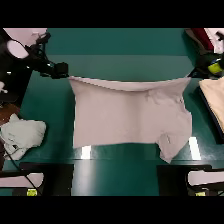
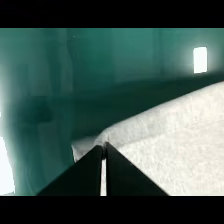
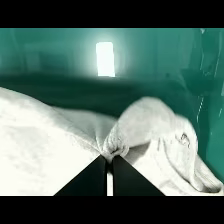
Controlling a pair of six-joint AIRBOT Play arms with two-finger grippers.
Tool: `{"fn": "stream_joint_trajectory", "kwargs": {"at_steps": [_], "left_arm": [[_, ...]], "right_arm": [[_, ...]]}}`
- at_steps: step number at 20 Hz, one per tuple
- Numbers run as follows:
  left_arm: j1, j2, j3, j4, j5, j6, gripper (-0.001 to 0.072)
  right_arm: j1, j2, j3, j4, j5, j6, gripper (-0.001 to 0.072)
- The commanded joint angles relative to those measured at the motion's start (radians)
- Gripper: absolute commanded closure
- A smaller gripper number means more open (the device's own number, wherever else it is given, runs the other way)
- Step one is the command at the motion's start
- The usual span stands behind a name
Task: Fold the shirts.
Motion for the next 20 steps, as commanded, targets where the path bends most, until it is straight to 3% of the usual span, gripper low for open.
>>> {"fn": "stream_joint_trajectory", "kwargs": {"at_steps": [1,4,7,12,20], "left_arm": [[0.001,-0.096,-0.011,-0.026,0.237,0.001,0.0683],[0.001,-0.095,0.0,-0.092,0.37,0.056,0.0683],[0.0,-0.096,-0.001,-0.124,0.375,0.139,0.0683],[-0.003,-0.096,-0.029,-0.122,0.301,0.158,0.0683],[-0.002,-0.096,-0.232,-0.131,0.282,0.157,0.0683]], "right_arm": [[0.007,-0.14,0.001,0.002,-0.213,-0.022,0.0699],[0.005,-0.146,0.003,0.001,-0.401,-0.045,0.0699],[-0.002,-0.146,0.041,0.0,-0.479,-0.098,0.0699],[-0.002,-0.14,0.018,-0.105,-0.405,-0.118,0.0699],[-0.002,-0.028,-0.307,-0.183,-0.426,-0.114,0.0698]]}}
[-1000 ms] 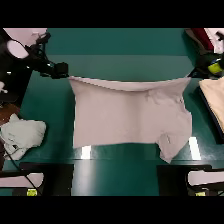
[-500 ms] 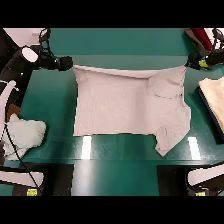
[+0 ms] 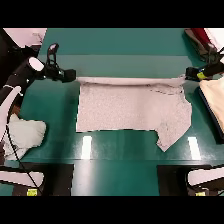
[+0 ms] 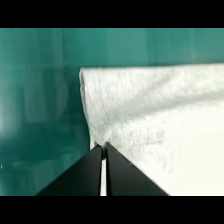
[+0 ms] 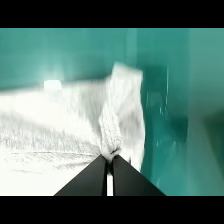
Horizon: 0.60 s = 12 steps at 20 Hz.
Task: Fold the shirts.
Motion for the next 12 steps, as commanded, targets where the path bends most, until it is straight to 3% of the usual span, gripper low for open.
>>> {"fn": "stream_joint_trajectory", "kwargs": {"at_steps": [1,4,5,6,7,9,12], "left_arm": [[-0.001,-0.001,-0.09,-0.018,-0.008,0.002,0.0683],[0.0,0.0,-0.106,-0.036,-0.027,0.001,0.068],[0.0,0.0,-0.106,-0.048,-0.038,0.001,0.049],[0.0,0.0,-0.106,-0.06,-0.055,-0.006,0.0186],[0.0,0.001,-0.101,-0.061,-0.089,-0.007,0.0032],[0.01,0.002,-0.065,-0.047,-0.209,-0.004,0.0181],[0.053,0.049,-0.047,-0.044,-0.356,0.021,0.0187]], "right_arm": [[0.0,0.048,-0.138,-0.024,-0.029,0.001,0.0697],[0.0,0.063,-0.201,-0.015,-0.021,0.018,0.0693],[0.0,0.063,-0.201,-0.015,0.0,0.029,0.0667],[0.0,0.063,-0.192,-0.015,0.025,0.029,0.047],[-0.001,0.063,-0.173,-0.016,0.067,0.029,0.03],[-0.013,0.065,-0.11,-0.015,0.186,0.023,0.0299],[-0.046,0.14,-0.091,-0.015,0.325,-0.052,0.0303]]}}
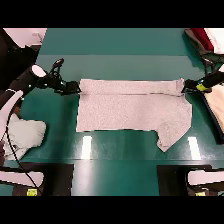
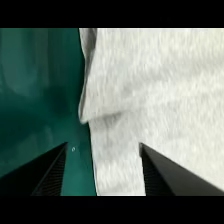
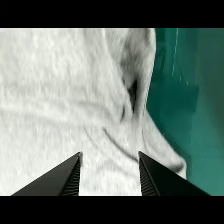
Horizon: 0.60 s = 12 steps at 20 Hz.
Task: Fold the shirts.
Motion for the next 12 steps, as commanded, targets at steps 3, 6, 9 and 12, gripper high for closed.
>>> {"fn": "stream_joint_trajectory", "kwargs": {"at_steps": [3,6,9,12], "left_arm": [[0.042,0.143,-0.094,0.02,-0.163,0.016,0.0187],[0.042,0.254,-0.307,0.018,-0.157,0.015,0.0187],[0.042,0.293,-0.472,-0.018,-0.151,0.016,0.0187],[0.042,0.294,-0.54,-0.11,-0.111,0.045,0.0187]], "right_arm": [[-0.087,0.182,-0.077,0.069,0.196,-0.089,0.0304],[-0.171,0.304,-0.214,0.313,0.214,-0.148,0.0402],[-0.219,0.399,-0.325,0.473,0.192,-0.185,0.0452],[-0.22,0.457,-0.388,0.494,0.171,-0.192,0.0452]]}}
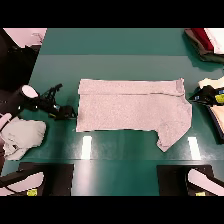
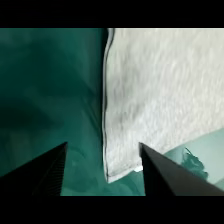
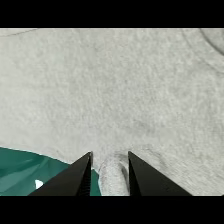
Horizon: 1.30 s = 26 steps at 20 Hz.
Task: Fold the shirts.
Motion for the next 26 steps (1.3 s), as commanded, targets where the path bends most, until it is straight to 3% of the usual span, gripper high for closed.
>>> {"fn": "stream_joint_trajectory", "kwargs": {"at_steps": [1,11,12,13,14,16,17,18,23,26], "left_arm": [[0.001,0.021,-0.103,-0.093,0.026,0.027,0.0187],[-0.002,0.021,-0.212,-0.131,0.0,0.027,0.0189],[-0.002,0.021,-0.213,-0.131,0.004,0.027,0.0234],[-0.002,0.021,-0.213,-0.138,0.008,0.027,0.0373],[-0.002,0.021,-0.212,-0.149,0.02,0.027,0.0461],[-0.002,0.021,-0.195,-0.156,0.054,0.026,0.0474],[-0.002,0.021,-0.179,-0.156,0.059,0.027,0.0636],[-0.002,0.021,-0.158,-0.156,0.058,0.027,0.0683],[-0.002,0.064,-0.065,-0.153,0.053,0.028,0.0684],[-0.002,0.106,-0.027,-0.153,0.064,0.029,0.0684]], "right_arm": [[-0.02,0.078,-0.08,0.093,-0.011,-0.026,0.0452],[-0.019,0.101,-0.08,0.096,-0.01,-0.026,0.0452],[-0.019,0.101,-0.08,0.096,-0.01,-0.026,0.0452],[-0.019,0.101,-0.08,0.095,-0.011,-0.026,0.0452],[-0.019,0.101,-0.08,0.094,-0.011,-0.026,0.0452],[-0.02,0.101,-0.08,0.071,-0.011,-0.026,0.0452],[-0.02,0.102,-0.08,0.039,-0.009,-0.024,0.0452],[-0.02,0.102,-0.08,-0.001,-0.002,-0.019,0.0452],[-0.02,0.102,-0.124,-0.27,0.027,0.04,0.045],[-0.052,0.101,-0.291,-0.295,-0.007,0.068,0.0445]]}}
